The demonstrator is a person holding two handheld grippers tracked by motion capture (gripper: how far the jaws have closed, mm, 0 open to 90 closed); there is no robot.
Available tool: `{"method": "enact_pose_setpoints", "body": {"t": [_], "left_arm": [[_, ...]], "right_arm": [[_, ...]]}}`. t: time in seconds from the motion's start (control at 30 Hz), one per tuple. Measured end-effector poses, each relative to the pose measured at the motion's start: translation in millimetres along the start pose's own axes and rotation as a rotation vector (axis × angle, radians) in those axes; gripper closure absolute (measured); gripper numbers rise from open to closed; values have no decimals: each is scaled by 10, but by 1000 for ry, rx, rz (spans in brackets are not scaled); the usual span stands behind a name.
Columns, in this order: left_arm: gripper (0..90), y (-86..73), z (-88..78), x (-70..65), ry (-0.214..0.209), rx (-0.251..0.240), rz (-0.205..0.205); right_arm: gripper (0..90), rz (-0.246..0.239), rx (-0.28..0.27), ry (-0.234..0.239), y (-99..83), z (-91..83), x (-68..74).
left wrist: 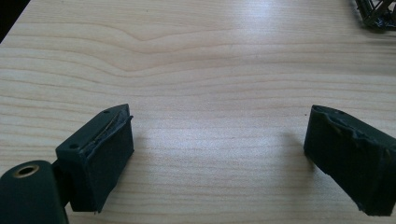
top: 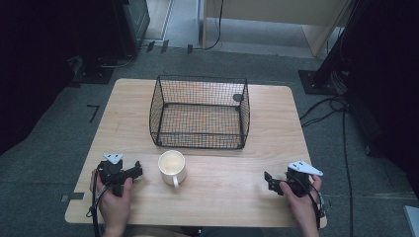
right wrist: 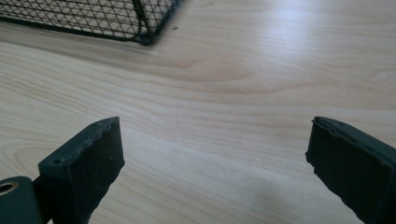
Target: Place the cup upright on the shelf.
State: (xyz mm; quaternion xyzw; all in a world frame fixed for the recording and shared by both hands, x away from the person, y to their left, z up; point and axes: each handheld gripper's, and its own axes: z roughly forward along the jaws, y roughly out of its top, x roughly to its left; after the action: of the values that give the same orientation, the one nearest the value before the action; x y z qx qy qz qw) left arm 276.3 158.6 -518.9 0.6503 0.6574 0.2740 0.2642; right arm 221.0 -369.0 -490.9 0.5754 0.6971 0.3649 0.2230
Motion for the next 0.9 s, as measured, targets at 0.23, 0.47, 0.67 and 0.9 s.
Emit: {"method": "enact_pose_setpoints", "body": {"t": [0.23,0.47,0.67,0.9], "left_arm": [[85,0,0,1,-2,0,3],[85,0,0,0,-2,0,3],[85,1,0,0,-2,0,3],[85,1,0,0,-4,0,5]], "right_arm": [[34,-19,-19,45,135,70,246],[34,-42,-24,96,230,130,485],[34,-73,-26,140,299,159,700],[34,-91,-19,177,325,181,878]]}}
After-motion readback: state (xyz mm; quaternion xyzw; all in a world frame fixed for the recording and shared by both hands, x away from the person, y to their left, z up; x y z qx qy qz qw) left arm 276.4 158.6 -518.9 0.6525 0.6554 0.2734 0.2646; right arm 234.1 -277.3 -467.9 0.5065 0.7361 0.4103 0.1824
